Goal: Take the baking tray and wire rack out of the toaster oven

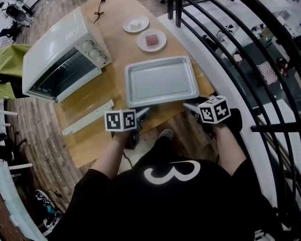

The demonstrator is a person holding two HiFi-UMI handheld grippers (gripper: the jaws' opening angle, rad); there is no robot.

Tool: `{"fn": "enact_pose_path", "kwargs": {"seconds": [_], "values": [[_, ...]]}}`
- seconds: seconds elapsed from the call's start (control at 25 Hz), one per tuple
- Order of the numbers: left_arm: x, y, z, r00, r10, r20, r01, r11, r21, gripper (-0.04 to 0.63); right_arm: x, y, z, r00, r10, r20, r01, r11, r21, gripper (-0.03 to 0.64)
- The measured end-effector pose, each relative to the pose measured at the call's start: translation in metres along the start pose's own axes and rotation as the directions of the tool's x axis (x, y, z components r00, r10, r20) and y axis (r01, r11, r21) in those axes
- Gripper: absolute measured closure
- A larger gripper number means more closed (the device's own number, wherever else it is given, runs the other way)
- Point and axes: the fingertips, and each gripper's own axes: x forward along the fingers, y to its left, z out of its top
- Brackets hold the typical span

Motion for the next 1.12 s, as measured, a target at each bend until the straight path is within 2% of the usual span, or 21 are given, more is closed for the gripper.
{"fn": "enact_pose_path", "kwargs": {"seconds": [0.16, 0.28, 0.44, 0.64, 0.72, 0.84, 0.92, 1.04, 1.12], "values": [[-0.004, 0.005, -0.005, 0.999, 0.043, -0.018, -0.042, 0.998, 0.043, 0.339, -0.005, -0.001, -0.005, 1.0, -0.021, -0.012, 0.021, 1.0, 0.017, 0.36], [-0.009, 0.008, -0.012, 0.998, 0.061, -0.015, -0.06, 0.997, 0.044, 0.339, -0.01, -0.003, -0.011, 0.998, -0.053, -0.033, 0.053, 0.999, 0.006, 0.36], [-0.016, 0.012, -0.021, 0.996, 0.085, -0.003, -0.085, 0.996, 0.037, 0.339, -0.015, -0.004, -0.015, 0.997, -0.079, -0.007, 0.079, 0.996, 0.033, 0.36], [-0.04, 0.009, -0.024, 0.99, 0.119, 0.073, -0.122, 0.991, 0.046, 0.349, -0.031, 0.01, -0.014, 0.993, -0.121, 0.01, 0.121, 0.993, -0.01, 0.374], [-0.062, 0.002, -0.021, 0.981, 0.139, 0.138, -0.151, 0.985, 0.082, 0.429, -0.039, 0.032, -0.012, 0.995, -0.092, 0.034, 0.094, 0.994, -0.053, 0.394], [-0.105, -0.021, -0.014, 0.957, 0.155, 0.246, -0.2, 0.965, 0.169, 0.498, -0.055, 0.084, -0.001, 0.996, -0.019, 0.088, 0.033, 0.985, -0.166, 0.442], [-0.136, -0.041, -0.009, 0.936, 0.14, 0.324, -0.214, 0.955, 0.207, 0.549, -0.065, 0.123, 0.01, 0.991, 0.054, 0.12, -0.023, 0.969, -0.246, 0.515], [-0.18, -0.068, -0.007, 0.903, 0.102, 0.418, -0.21, 0.953, 0.22, 0.576, -0.072, 0.178, 0.027, 0.971, 0.185, 0.152, -0.125, 0.934, -0.335, 0.537], [-0.207, -0.081, -0.01, 0.883, 0.087, 0.462, -0.215, 0.949, 0.231, 0.585, -0.076, 0.213, 0.037, 0.952, 0.258, 0.162, -0.177, 0.902, -0.395, 0.595]]}}
